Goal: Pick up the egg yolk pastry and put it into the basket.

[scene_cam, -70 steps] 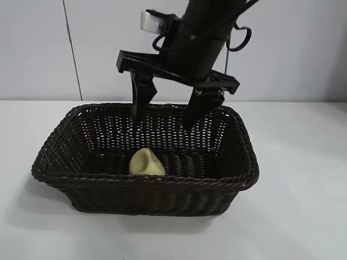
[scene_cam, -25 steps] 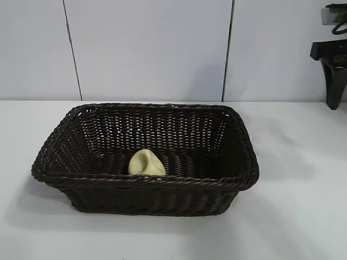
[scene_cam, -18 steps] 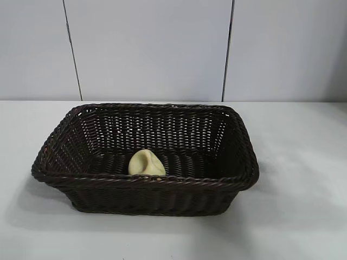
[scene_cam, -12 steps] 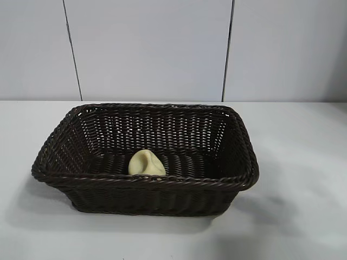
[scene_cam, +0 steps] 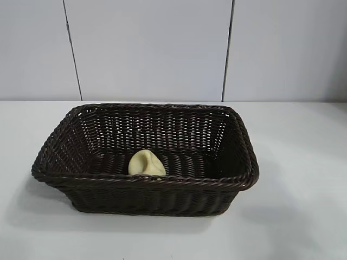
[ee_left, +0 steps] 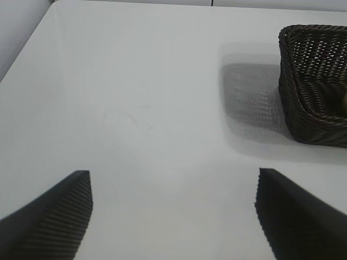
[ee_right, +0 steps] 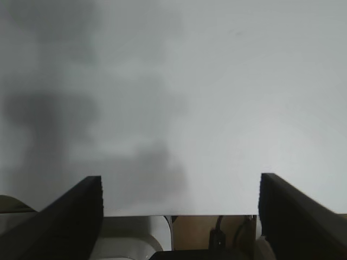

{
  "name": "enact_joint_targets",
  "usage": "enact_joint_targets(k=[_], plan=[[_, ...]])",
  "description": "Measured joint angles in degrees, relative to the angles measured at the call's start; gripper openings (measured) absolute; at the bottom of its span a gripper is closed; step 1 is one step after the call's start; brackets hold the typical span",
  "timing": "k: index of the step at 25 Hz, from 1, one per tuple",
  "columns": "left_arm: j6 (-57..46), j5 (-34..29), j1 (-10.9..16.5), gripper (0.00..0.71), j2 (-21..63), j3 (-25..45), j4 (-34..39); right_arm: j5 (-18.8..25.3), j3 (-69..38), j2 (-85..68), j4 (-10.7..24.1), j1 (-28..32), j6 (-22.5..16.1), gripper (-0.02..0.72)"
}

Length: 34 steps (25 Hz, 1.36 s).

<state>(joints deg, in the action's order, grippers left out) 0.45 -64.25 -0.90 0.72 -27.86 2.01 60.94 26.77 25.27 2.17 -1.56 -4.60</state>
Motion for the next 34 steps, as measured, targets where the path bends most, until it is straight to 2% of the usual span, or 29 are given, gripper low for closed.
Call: enact_joint_targets(k=[7, 17, 34], plan=[[0.0, 0.0, 0.0, 0.599, 0.0, 0.0, 0.0, 0.0, 0.0, -6.1, 0.0, 0.0, 0.0, 0.567], [0.0, 0.0, 0.0, 0.599, 0.0, 0.0, 0.0, 0.8, 0.0, -25.4, 0.0, 0.0, 0.0, 0.567], [0.0, 0.0, 0.0, 0.599, 0.0, 0.0, 0.0, 1.1, 0.0, -26.2, -0.3, 0.0, 0.0, 0.567]])
